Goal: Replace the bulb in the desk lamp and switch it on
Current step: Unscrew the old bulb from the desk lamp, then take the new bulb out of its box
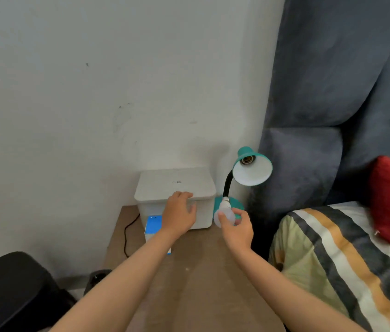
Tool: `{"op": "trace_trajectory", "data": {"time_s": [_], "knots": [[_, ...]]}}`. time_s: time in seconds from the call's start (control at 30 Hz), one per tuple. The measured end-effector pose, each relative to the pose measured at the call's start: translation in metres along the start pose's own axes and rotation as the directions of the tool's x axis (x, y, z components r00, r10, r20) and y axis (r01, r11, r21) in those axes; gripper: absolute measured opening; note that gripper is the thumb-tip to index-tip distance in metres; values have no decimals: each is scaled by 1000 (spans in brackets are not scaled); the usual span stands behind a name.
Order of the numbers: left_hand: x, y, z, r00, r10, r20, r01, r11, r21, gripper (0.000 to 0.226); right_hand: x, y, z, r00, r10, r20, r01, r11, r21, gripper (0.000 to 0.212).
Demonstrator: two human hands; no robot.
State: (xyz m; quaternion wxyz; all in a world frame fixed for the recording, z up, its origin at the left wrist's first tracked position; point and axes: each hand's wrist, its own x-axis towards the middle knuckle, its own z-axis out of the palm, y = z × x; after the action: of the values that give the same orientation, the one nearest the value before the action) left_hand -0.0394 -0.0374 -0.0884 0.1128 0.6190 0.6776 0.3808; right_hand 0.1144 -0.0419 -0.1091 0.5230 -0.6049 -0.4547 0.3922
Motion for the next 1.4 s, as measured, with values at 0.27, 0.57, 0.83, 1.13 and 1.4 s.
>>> {"op": "trace_trajectory", "data": {"time_s": [0.27, 0.57, 0.83, 1.13, 1.4], "knots": [[-52, -71, -12, 938, -265, -225, 296, 948, 118, 37, -32, 42, 51, 981, 158, 113, -135, 972, -190, 39], [-58, -90, -9, 906, -388, -171, 377, 922, -91, 45, -34, 60, 85, 946, 257, 199, -165, 907, -388, 47], [-55, -88, -10, 890, -405, -209, 377, 912, -165, 34, -30, 70, 99, 950, 206, 234, -61, 859, -508, 51], [-47, -99, -5, 874, -445, -194, 414, 893, -179, 36, -32, 53, 96, 864, -335, 376, 459, 832, -313, 33], [-40, -108, -9, 885, -449, -123, 431, 890, -153, 34, -27, 43, 112, 794, -201, 573, 407, 876, -258, 34]]}}
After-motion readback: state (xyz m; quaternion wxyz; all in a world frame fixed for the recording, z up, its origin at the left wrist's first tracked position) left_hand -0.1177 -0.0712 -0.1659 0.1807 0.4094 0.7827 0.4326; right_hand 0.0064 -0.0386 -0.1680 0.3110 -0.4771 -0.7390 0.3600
